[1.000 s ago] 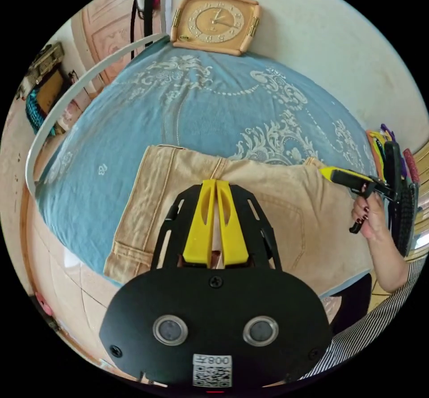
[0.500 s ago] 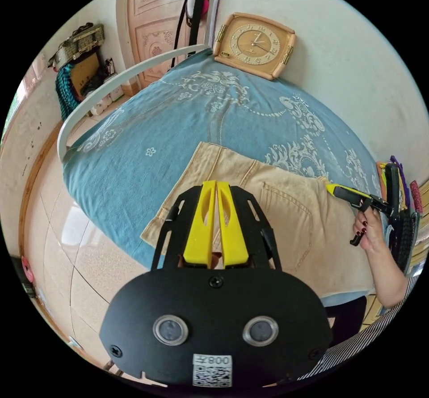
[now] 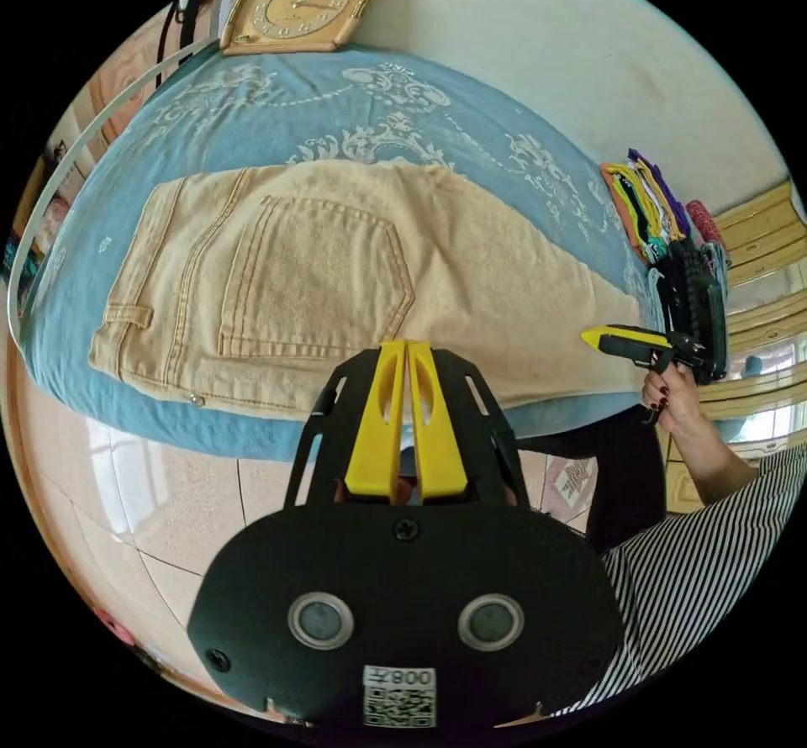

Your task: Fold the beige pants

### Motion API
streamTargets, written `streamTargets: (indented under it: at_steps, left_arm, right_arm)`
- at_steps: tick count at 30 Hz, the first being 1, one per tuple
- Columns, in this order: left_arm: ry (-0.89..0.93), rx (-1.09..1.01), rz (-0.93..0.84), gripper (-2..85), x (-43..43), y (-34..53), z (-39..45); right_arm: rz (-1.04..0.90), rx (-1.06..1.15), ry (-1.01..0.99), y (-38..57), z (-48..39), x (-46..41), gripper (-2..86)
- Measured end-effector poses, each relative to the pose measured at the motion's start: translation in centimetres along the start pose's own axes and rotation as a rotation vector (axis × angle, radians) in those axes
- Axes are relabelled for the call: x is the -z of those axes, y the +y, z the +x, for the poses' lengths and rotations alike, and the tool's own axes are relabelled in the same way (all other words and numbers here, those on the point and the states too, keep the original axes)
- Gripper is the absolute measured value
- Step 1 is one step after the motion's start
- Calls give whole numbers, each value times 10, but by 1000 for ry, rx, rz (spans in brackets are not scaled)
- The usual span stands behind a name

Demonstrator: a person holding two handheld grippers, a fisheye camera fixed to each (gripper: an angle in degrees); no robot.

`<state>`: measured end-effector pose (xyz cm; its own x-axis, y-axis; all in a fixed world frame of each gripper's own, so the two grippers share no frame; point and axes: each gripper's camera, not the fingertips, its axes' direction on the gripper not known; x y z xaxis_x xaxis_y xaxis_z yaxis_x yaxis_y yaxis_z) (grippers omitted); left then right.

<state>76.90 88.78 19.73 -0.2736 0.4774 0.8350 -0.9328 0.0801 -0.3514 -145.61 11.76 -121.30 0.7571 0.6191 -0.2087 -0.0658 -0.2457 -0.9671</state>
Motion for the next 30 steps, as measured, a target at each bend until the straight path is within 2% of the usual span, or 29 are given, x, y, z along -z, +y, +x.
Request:
streamTargets:
  at_steps: [3, 7, 8, 9, 14, 22, 30]
  left_arm:
    - [-22, -89, 0, 2, 17, 2, 40]
    - [-32, -117, -158, 2, -3, -1, 81]
    - [-37, -108, -148, 1, 0, -2, 86]
    - [-35, -89, -165, 1, 5, -6, 97]
    - [26, -207, -114, 1, 30, -12, 167]
    - [276, -459, -222, 5, 5, -25, 347]
    - [223, -752, -304, 41, -15, -28, 519]
  right_arm:
    - [69, 22, 39, 41, -8, 28, 1]
    - [-61, -43, 66, 88, 25, -6, 1]
    - [9, -84, 4, 103, 38, 3, 2]
    - [-7, -111, -19, 113, 48, 12, 2]
    - [144, -165, 1, 193, 87, 71, 5]
    - [378, -545, -63, 383, 228, 126, 49]
    - [392, -653, -246, 464, 311, 90, 80]
